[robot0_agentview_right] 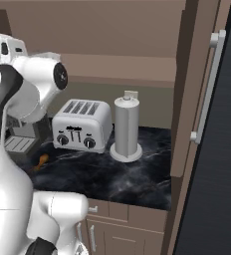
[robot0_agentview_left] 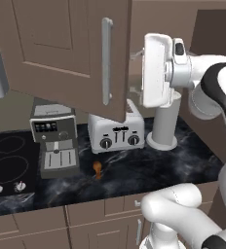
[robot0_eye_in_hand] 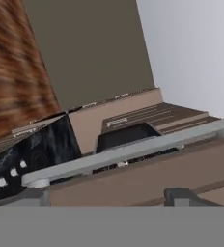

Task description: Retrieve the tupperware from the cabinet, then place the raw meat into the tupperware to avoid contamination.

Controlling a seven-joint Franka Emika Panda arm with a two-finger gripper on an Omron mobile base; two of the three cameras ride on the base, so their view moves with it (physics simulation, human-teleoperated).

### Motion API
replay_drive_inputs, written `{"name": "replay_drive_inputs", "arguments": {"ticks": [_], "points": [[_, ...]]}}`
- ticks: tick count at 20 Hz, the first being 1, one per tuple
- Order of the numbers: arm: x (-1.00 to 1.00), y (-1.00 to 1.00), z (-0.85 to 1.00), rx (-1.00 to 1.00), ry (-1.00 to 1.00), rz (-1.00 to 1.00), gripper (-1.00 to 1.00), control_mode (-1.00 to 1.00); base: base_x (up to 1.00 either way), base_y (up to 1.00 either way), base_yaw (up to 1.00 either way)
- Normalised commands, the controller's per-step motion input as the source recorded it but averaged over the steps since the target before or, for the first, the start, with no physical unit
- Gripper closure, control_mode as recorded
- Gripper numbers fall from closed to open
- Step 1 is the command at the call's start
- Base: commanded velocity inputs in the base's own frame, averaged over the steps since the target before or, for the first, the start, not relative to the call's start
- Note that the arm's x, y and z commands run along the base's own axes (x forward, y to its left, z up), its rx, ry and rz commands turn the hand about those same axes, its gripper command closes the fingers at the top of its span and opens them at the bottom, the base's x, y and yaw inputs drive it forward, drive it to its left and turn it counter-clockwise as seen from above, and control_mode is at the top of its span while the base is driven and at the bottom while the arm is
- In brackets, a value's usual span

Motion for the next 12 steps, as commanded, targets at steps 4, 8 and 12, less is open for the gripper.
{"name": "replay_drive_inputs", "arguments": {"ticks": [4, 8, 12], "points": [[-0.20, 0.92, -0.29, -0.08, 0.00, 0.05, -1.00, -1.00, 0.00, 0.00, 0.00], [-0.11, 0.91, -0.27, -0.09, 0.00, 0.01, -1.00, -1.00, 0.00, 0.00, 0.00], [-0.03, 0.92, -0.24, -0.09, 0.00, 0.00, -1.00, -1.00, 0.00, 0.00, 0.00]]}}
